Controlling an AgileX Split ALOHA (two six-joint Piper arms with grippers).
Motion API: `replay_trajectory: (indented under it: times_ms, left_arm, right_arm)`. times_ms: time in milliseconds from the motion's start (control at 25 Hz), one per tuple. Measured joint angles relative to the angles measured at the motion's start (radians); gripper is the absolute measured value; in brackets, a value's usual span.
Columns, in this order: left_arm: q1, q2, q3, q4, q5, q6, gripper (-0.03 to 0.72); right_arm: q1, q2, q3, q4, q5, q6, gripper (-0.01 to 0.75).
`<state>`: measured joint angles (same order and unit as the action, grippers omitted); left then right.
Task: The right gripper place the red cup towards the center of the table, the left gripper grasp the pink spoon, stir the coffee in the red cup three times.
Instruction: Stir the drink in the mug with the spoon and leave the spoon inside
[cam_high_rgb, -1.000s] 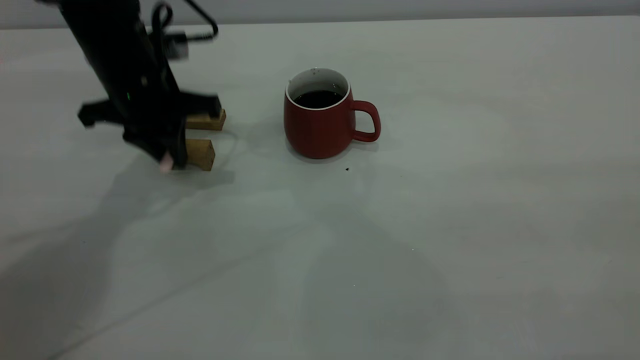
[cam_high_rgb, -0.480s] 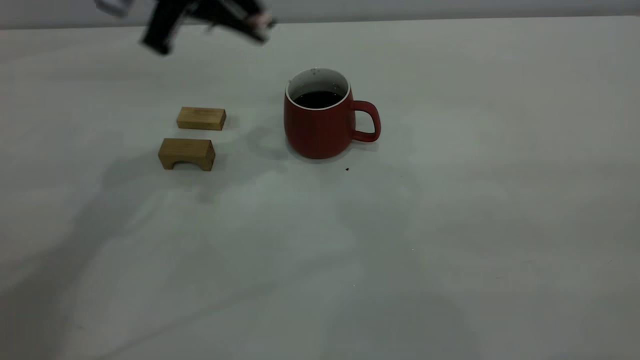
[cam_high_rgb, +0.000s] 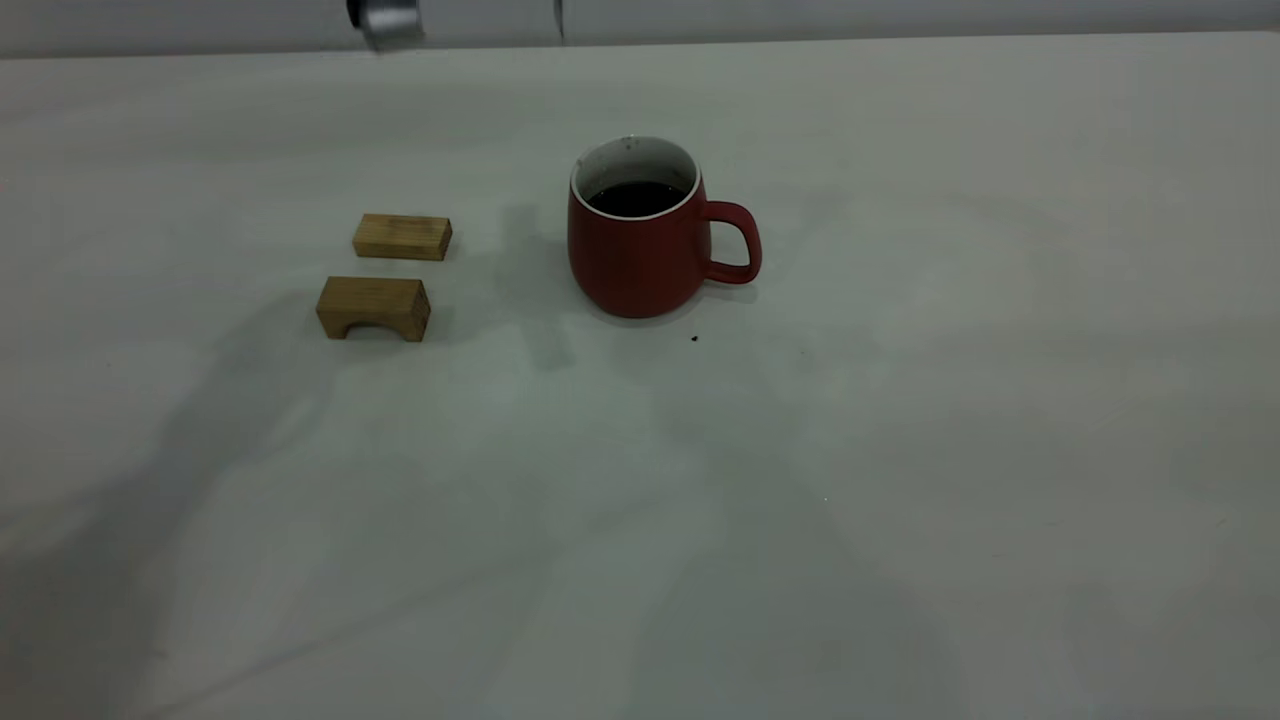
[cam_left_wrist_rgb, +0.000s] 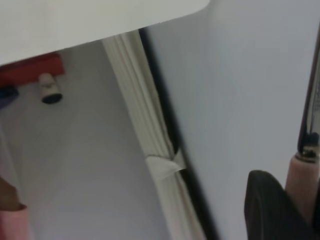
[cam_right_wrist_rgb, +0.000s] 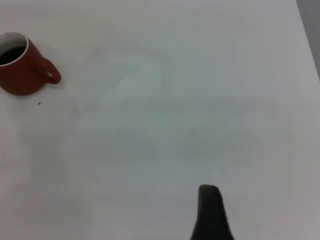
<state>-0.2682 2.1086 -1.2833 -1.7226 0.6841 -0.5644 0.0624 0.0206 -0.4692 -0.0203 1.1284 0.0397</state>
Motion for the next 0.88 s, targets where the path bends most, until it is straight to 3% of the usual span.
replay_trajectory:
  times_ms: [280, 600, 880]
  left_arm:
    - [-0.035, 0.055, 0.000, -0.005, -0.017, -0.273, 0.129]
    - [-0.040, 0.122, -0.006, -0.010, -0.063, -0.294, 0.129]
    - [-0.040, 0.261, -0.140, -0.011, -0.073, -0.281, 0.129]
  right_arm:
    - [0.000, 0.000, 0.000, 0.000, 0.000, 0.000, 0.591]
    - [0.000, 0.000, 0.000, 0.000, 0.000, 0.000, 0.591]
    - [0.000, 0.000, 0.000, 0.000, 0.000, 0.000, 0.591]
